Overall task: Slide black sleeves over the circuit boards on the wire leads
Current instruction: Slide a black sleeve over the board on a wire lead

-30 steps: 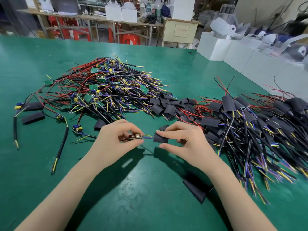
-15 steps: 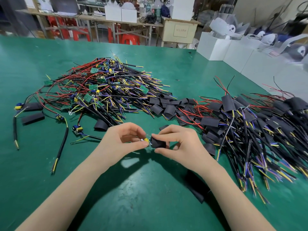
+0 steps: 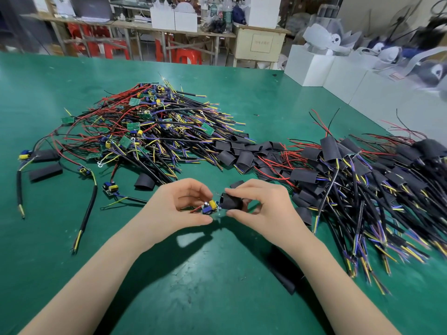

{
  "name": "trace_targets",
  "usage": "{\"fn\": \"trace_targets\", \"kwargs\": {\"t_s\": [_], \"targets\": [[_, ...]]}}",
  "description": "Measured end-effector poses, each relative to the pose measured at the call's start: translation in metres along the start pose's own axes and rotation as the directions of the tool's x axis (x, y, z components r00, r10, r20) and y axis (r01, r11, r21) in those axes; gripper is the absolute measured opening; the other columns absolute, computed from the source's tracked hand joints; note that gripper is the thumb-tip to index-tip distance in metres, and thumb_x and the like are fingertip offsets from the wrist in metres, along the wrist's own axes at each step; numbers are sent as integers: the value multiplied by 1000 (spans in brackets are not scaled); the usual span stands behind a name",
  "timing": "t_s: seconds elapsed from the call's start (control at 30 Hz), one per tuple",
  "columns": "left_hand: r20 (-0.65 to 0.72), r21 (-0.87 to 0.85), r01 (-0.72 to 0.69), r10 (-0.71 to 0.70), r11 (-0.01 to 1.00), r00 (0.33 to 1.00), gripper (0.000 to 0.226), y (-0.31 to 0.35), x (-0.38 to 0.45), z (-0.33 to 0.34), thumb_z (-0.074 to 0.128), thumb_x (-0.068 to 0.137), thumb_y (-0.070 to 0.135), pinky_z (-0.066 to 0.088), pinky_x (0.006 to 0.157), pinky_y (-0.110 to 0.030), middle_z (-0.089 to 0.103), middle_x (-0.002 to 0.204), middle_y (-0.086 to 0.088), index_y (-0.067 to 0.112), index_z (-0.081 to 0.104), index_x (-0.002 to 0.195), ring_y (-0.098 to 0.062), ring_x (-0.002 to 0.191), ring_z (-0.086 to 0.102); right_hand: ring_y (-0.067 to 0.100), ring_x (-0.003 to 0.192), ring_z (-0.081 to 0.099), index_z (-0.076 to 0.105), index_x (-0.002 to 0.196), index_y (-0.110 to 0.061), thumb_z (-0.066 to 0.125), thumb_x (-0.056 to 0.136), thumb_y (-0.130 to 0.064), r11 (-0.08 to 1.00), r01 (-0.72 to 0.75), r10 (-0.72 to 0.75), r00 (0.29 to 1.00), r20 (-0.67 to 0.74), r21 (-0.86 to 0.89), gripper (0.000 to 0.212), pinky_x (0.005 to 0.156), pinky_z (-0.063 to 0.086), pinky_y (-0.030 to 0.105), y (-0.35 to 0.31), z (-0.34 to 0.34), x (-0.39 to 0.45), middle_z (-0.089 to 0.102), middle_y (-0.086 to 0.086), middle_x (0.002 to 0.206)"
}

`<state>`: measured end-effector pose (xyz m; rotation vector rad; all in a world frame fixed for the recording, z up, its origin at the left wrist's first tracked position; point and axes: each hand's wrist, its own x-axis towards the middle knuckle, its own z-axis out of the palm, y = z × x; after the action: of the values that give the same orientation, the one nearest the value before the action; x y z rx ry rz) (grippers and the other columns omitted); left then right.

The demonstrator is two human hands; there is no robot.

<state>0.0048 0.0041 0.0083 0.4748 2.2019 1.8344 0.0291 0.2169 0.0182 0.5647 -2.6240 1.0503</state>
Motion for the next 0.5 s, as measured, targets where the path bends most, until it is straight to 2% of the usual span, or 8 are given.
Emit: {"fn": "trace_targets", "kwargs": {"t_s": [0.1,0.2,0.27,0.33,0.43,0.5], "targets": [[-46,77,-31,35,997,998,34,-1,0,2,79,70,-10,52,71,-14,74,92,-1,12,68,93,-12,85,71,9,74,56,75,101,-14,82,70,-9,1000,-12,12,1000,2,-4,32,55,39,6,0,0,1,67,0,92],[-120,169,-68,89,983,989,29,-5,0,4,77,72,-9,55,80,-19,76,87,3,14,71,89,-10,83,72,11,70,55,75,100,-13,81,70,-5,1000,6,-6,999,35,6,32,55,37,5,-1,-1,0,66,2,90],[-138,202,-93,123,975,983,30,-7,1,4,78,72,-7,54,80,-16,76,86,6,17,72,89,-7,83,72,6,65,54,75,100,-13,81,70,-4,1000,6,-7,999,43,7,32,55,37,5,-1,-1,0,65,1,90],[-125,212,-120,148,970,981,31,-7,0,3,78,73,-7,53,79,-15,76,88,7,19,73,89,-7,84,72,0,64,52,75,101,-13,81,70,-6,1000,19,-18,998,61,-12,32,58,37,4,-1,-1,1,65,1,90],[-86,240,-178,203,954,975,35,-8,1,1,75,75,-8,55,85,-26,75,92,2,19,73,96,-12,90,70,6,67,52,75,99,-16,80,70,-7,999,31,-30,996,86,-18,31,57,38,4,-1,-1,1,65,1,89],[-48,277,-215,237,936,970,40,-8,0,2,73,78,-6,54,84,-25,71,95,2,24,73,104,-13,92,68,10,69,55,75,98,-19,80,69,-7,1000,19,-19,997,77,1,32,55,39,5,0,-3,1,65,-1,88]]}}
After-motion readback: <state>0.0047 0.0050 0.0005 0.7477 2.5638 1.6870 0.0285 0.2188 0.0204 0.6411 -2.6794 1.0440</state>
